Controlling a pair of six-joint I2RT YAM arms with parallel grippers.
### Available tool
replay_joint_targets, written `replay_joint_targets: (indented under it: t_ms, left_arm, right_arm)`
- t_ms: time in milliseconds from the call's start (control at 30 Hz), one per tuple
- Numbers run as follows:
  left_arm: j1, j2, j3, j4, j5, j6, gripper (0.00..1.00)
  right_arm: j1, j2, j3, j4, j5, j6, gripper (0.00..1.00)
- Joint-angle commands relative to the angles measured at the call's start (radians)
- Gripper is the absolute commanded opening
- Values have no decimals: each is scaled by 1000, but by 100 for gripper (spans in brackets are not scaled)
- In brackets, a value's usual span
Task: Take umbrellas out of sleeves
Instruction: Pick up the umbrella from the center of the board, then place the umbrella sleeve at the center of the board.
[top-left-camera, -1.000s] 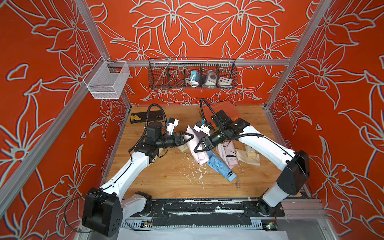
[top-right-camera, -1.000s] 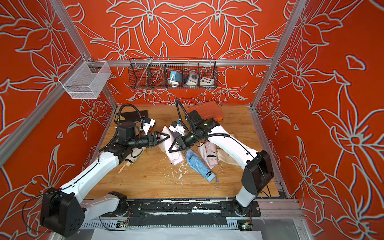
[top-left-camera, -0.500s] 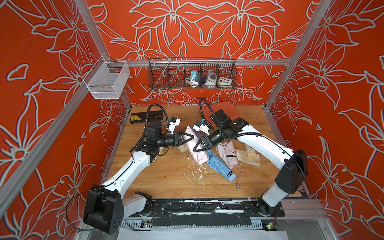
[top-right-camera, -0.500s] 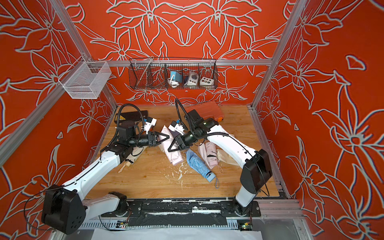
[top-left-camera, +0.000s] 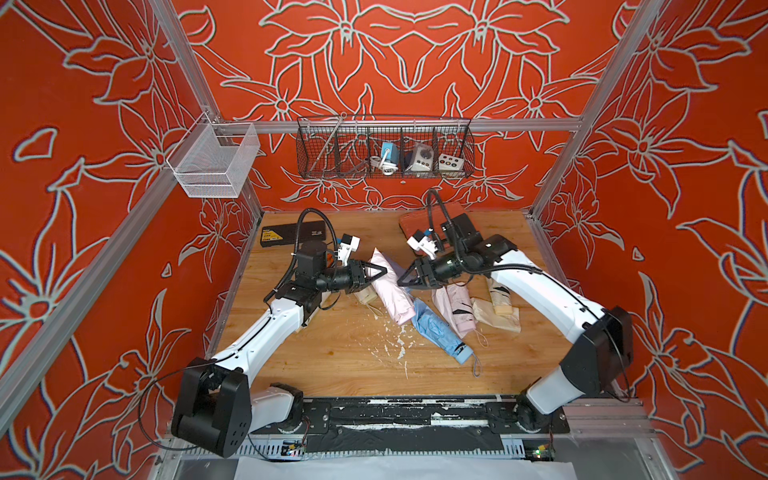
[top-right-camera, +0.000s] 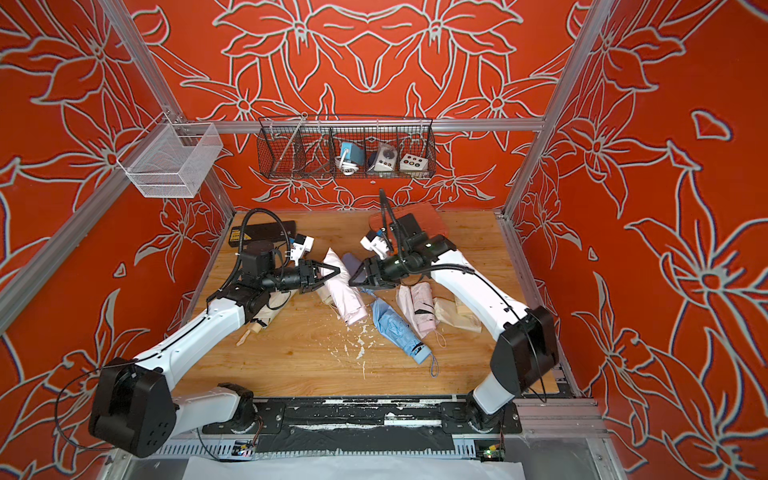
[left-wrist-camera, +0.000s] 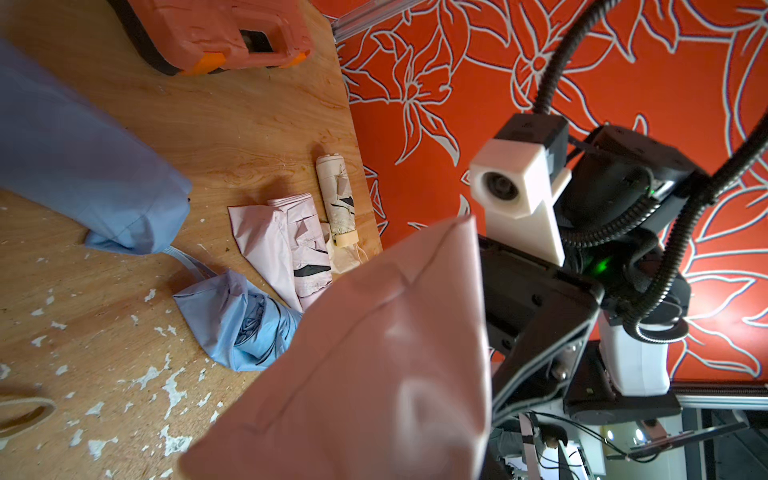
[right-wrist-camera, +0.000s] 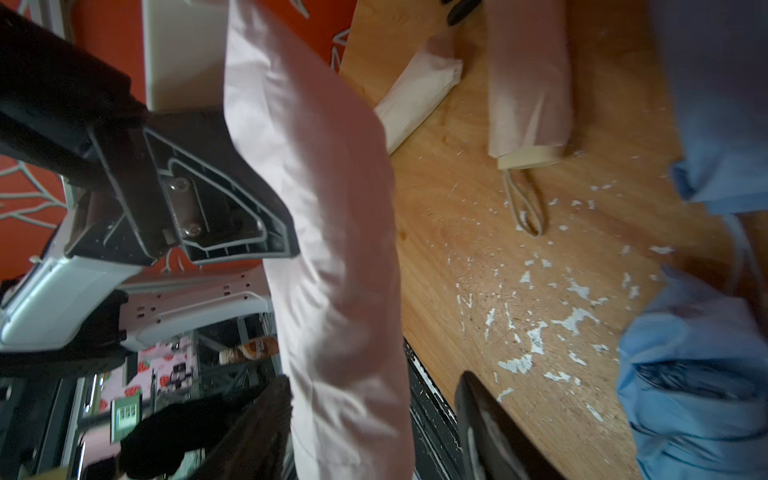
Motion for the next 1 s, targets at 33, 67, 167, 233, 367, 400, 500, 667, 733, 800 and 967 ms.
replay_joint_targets:
  t_ms: [33,67,167,233,367,400,500,667,733,800,967]
  left_arm:
    - [11,35,60,72,-40,-140,19]
    - [14,44,51,98,-47,-180,18]
    - [18,69,-3,251,-61,-346,18]
    - [18,86,-62,415,-65,-487,18]
    - [16,104,-174,652,-98,-701,18]
    - [16,103,-188,668,-101,-717,18]
    - [16,86,-211,664,-102,-719,18]
    - [15,70,-249,711,-111,-765,18]
    - [15,70,-249,713,-112,-768,18]
    - [16,70,-247,712,-114,-767,18]
    - [16,70,-239,691,-118,-747,19]
  right_arm:
    - [-38,-142,-52,37,115,172,64]
    - [-38,-161,-68,31,108,195,64]
    - [-38,-253,-173,101,99,310,62]
    - [-38,-320,-262,182,111,411,62]
    - [-37,-380,-399,334,88,551,60]
    - [-36,-381,-402,334,90,548,60]
    - [-30,-364,-376,326,96,522,60]
    - [-13,-284,-353,365,60,542,60]
    - [-2,-262,-350,394,61,558,60]
    - [6,-240,-338,420,48,570,59]
    - [19,-212,-333,473,44,601,59]
